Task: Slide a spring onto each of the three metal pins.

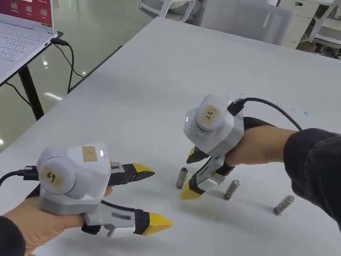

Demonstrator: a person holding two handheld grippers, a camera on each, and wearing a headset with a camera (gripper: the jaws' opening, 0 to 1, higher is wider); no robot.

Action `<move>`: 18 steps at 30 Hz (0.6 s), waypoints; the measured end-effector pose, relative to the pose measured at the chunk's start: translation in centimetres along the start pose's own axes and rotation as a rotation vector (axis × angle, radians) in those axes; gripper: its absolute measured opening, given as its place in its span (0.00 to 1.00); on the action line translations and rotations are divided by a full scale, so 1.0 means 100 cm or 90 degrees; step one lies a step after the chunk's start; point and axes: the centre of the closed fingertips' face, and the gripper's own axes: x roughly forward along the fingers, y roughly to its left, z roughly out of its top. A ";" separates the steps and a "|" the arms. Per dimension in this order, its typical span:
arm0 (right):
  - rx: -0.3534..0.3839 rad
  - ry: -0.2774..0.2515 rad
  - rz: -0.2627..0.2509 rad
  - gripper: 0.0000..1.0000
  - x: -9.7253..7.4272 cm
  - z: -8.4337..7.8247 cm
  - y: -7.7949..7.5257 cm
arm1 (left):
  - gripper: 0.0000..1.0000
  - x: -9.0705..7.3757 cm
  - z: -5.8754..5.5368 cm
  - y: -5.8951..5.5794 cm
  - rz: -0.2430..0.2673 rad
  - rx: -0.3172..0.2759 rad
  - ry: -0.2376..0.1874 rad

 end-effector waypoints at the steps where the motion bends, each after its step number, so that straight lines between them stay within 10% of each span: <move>1: 0.003 -0.003 0.000 0.56 -0.001 0.000 0.000 | 0.58 0.000 0.000 0.000 0.000 0.000 0.000; 18: 0.030 -0.055 -0.013 0.74 -0.011 -0.006 -0.001 | 0.58 -0.001 0.004 0.003 0.006 0.005 0.003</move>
